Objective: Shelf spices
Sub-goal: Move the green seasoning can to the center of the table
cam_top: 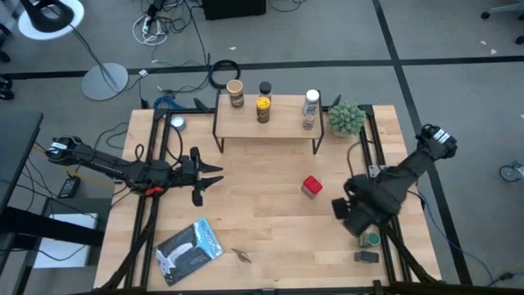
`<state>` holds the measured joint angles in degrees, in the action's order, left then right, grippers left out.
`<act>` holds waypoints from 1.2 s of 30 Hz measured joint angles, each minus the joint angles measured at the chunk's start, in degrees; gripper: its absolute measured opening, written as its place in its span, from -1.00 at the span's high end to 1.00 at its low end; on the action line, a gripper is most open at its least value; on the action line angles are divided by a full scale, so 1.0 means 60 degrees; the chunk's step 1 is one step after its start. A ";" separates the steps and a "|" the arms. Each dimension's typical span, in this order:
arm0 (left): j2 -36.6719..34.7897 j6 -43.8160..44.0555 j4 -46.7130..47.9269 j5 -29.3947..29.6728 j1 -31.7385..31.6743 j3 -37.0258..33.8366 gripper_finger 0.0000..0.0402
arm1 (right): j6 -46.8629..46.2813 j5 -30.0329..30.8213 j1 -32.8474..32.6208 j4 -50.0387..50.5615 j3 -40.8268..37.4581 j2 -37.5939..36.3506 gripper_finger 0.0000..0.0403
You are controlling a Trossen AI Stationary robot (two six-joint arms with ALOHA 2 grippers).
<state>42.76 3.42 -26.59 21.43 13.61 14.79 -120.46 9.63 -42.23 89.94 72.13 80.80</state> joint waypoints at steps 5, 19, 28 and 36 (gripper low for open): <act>0.0000 0.0001 0.0000 0.0000 0.0003 0.0000 0.35 | -0.1799 -0.0983 -0.1320 -0.0116 0.0223 0.0028 1.00; 0.0000 0.0202 0.0028 -0.0004 0.0001 0.0000 0.35 | -0.2256 -0.3315 -0.2786 -0.2373 0.1289 0.0767 1.00; 0.0000 0.0215 0.0087 -0.0004 0.0004 0.0000 0.35 | -0.2133 -0.3279 -0.3483 -0.2771 0.1433 0.2431 1.00; 0.0000 0.0366 0.0089 -0.0004 0.0000 0.0000 0.35 | -0.1424 -0.3002 -0.3574 -0.2785 0.1422 0.3321 1.00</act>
<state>42.76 5.62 -26.05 21.41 13.61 14.79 -129.01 -8.38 -63.67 73.23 80.66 100.73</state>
